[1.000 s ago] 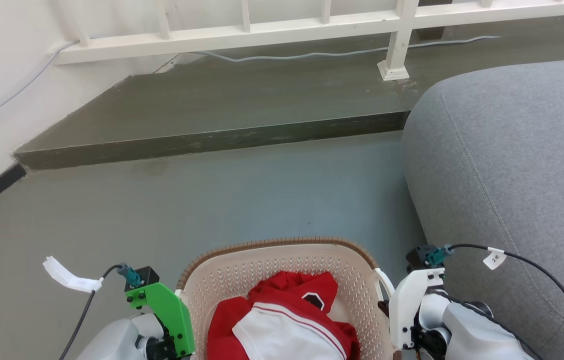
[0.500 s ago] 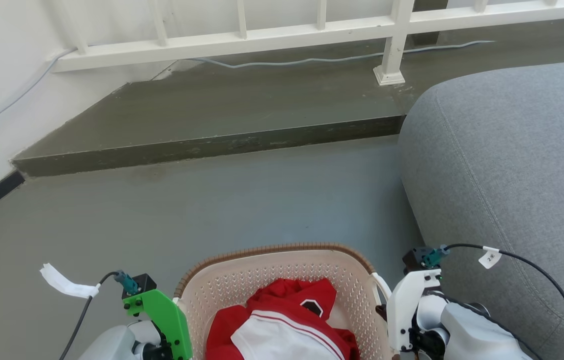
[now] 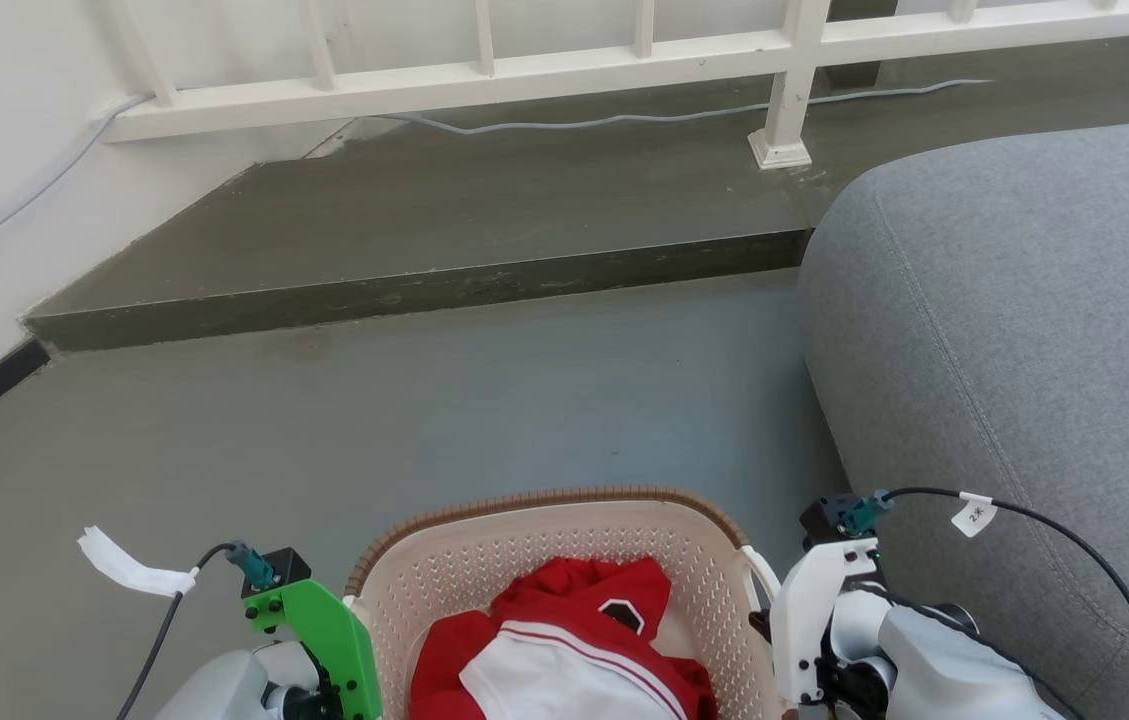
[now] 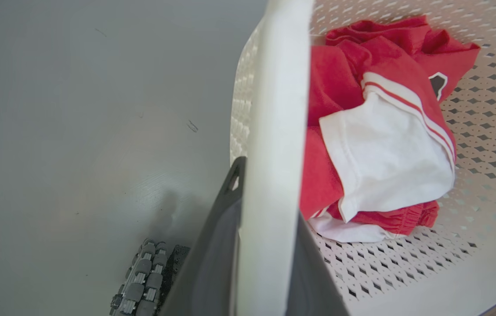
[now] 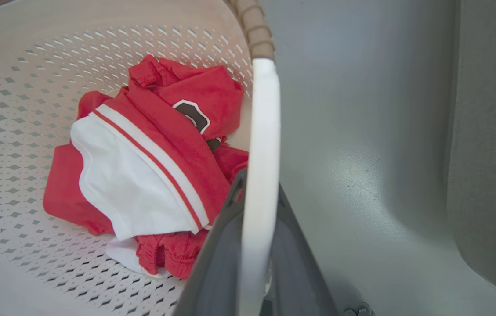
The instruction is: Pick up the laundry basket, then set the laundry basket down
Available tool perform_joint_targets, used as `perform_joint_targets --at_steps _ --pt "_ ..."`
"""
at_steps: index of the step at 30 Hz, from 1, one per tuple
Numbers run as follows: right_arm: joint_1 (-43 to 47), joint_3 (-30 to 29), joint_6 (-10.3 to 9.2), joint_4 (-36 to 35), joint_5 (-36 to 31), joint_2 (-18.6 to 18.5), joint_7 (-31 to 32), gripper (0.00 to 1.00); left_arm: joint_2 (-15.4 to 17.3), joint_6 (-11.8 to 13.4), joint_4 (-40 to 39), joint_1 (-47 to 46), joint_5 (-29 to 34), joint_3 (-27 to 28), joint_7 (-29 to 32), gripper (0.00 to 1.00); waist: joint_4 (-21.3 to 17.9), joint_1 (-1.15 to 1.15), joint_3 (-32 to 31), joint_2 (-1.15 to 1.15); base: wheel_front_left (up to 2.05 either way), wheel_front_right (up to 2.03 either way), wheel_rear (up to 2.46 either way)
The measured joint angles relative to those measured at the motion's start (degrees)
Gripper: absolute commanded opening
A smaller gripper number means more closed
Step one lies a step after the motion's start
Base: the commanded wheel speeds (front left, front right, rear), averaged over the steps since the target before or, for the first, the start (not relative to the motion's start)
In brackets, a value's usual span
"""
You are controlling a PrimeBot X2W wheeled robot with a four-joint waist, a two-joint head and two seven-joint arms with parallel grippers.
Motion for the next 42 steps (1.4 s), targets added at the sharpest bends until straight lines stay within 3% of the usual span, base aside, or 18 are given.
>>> perform_joint_targets --at_steps 25,42 --pt "-1.38 0.15 0.01 1.71 1.75 0.30 -2.26 0.00 0.01 -0.01 -0.08 -0.05 -0.54 -0.56 -1.76 0.00 -0.12 0.00 1.39 0.00 0.00 0.00 0.00" --pt "-6.52 -0.36 0.07 1.75 1.83 -0.22 -6.10 0.00 0.13 -0.01 -0.76 -4.42 0.21 -1.26 -5.71 0.00 0.18 0.00 8.63 0.00 0.00 0.00 0.00"
